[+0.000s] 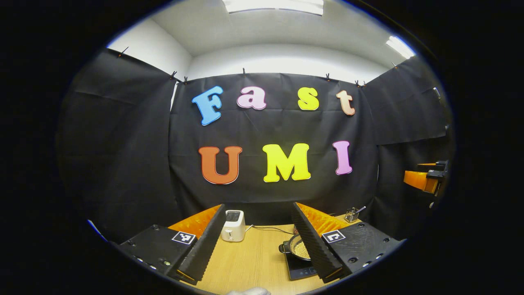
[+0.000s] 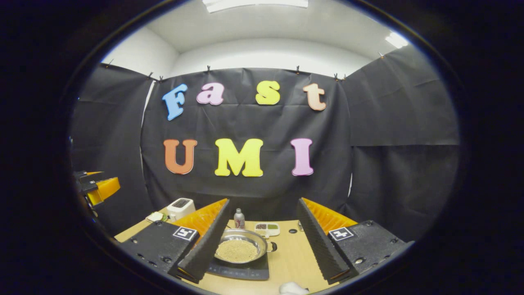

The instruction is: First push the handle of the pot to place it horizontally, then grasp the pot with both hands and set it on the induction cooktop.

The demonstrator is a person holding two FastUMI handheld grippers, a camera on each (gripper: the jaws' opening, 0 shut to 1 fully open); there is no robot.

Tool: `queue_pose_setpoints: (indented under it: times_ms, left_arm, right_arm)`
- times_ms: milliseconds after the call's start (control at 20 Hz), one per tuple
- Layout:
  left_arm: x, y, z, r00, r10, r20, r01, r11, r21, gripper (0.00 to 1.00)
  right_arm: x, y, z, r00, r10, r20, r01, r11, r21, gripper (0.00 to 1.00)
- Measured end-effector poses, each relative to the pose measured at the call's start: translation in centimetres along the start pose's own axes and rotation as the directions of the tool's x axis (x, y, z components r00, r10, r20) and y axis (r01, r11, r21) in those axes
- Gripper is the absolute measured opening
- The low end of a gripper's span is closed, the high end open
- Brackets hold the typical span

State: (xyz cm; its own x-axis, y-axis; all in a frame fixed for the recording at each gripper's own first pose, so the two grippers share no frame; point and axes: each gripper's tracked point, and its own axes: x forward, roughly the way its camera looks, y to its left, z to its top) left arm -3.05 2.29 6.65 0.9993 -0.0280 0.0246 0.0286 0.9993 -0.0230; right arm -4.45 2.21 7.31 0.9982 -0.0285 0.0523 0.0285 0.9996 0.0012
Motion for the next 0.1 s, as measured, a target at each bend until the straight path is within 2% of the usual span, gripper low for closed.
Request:
queue_pose_setpoints:
  times_ms: [100]
  left_arm:
    - [-0.08,0.01,0.20,1.000,0.002,0.000,-0.002,1.000,0.002,0.96]
  right_arm:
    - [-0.10,0.14,0.11,1.000,0.006,0.002,-0.006,1.000,0.007,1.00]
